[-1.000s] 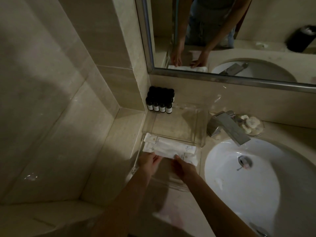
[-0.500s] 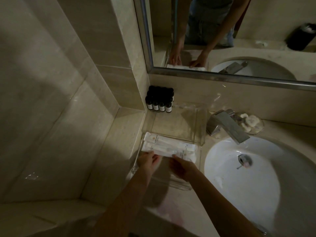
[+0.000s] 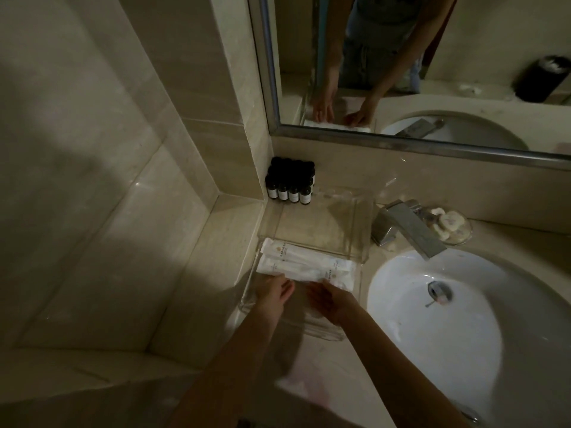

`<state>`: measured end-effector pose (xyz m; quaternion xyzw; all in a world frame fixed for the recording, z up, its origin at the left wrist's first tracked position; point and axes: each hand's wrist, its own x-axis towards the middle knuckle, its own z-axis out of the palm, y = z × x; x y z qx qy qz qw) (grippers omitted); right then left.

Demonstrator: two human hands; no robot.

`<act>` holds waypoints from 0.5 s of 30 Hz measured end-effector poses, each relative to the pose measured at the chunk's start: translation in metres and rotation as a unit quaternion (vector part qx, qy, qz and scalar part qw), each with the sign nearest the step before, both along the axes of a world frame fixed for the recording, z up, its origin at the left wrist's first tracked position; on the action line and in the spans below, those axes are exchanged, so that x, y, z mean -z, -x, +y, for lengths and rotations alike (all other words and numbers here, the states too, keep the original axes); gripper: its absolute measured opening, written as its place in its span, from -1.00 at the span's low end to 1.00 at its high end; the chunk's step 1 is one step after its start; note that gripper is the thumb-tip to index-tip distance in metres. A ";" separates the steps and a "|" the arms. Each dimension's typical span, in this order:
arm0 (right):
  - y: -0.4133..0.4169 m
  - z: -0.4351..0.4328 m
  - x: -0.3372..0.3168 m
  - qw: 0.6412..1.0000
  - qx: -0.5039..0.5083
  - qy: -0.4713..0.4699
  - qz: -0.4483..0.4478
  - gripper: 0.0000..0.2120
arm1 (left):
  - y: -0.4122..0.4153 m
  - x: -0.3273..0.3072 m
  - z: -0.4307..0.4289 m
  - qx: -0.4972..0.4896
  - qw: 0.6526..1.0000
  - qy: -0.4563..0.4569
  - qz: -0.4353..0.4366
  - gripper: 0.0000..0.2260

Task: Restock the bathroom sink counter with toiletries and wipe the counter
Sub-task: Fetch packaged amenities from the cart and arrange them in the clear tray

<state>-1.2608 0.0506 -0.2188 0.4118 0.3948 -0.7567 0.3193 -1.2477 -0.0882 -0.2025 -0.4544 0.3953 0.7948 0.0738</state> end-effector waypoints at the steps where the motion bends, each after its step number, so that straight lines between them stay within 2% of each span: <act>1: 0.001 -0.002 -0.001 1.000 -0.001 -0.004 -0.002 -0.87 | 0.000 -0.001 0.000 -0.005 1.000 0.001 0.000 -0.72; 9: 0.003 -0.010 -0.005 1.000 -0.014 -0.018 -0.003 -0.88 | 0.006 -0.004 -0.010 -0.078 0.996 -0.032 -0.040 -0.66; 15: 0.002 -0.012 -0.008 1.000 0.003 -0.006 -0.008 -0.85 | 0.007 -0.009 -0.004 -0.065 0.997 -0.010 -0.032 -0.66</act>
